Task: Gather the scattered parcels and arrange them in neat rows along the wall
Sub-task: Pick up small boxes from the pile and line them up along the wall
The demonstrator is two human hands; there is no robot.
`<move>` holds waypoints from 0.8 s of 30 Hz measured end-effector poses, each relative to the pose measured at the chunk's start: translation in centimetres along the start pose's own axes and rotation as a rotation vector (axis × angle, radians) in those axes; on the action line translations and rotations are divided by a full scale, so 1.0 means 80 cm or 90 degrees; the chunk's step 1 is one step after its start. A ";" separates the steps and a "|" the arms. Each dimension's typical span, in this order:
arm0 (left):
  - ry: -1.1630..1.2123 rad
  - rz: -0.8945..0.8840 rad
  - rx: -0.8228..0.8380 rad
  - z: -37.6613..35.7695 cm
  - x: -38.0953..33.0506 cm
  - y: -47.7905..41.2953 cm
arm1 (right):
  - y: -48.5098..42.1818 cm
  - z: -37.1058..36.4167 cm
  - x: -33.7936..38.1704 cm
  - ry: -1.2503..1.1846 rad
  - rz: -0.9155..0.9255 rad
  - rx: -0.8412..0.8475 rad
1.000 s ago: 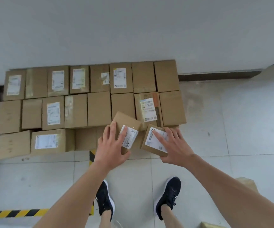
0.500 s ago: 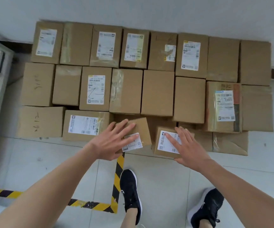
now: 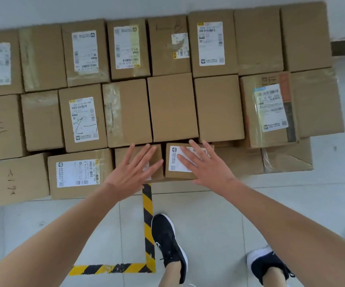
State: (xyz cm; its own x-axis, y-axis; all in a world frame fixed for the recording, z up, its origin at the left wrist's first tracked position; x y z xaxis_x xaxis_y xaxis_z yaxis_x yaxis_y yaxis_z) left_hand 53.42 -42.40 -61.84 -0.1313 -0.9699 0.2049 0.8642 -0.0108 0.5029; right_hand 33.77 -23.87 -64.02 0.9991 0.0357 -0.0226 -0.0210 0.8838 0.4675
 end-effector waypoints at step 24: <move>-0.070 -0.435 -0.125 0.563 -0.613 -0.434 | 0.790 -0.252 -0.190 -0.464 -0.752 0.033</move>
State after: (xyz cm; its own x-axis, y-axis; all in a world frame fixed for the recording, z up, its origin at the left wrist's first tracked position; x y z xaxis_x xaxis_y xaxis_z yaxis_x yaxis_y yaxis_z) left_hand 8.01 16.53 -51.53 -0.7134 -0.7006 -0.0124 0.6416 -0.6602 0.3905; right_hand 16.55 40.83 -51.98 0.2172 -0.9757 0.0306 0.8258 0.2004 0.5272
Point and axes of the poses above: each hand's wrist, its own y-axis away from the middle knuckle, its own z-axis out of the back of the hand, x = y × z, the point moved 2 cm from there along -y, towards the middle knuckle, and after that the axes turned 6 degrees about -y, right-handed, at the moved point
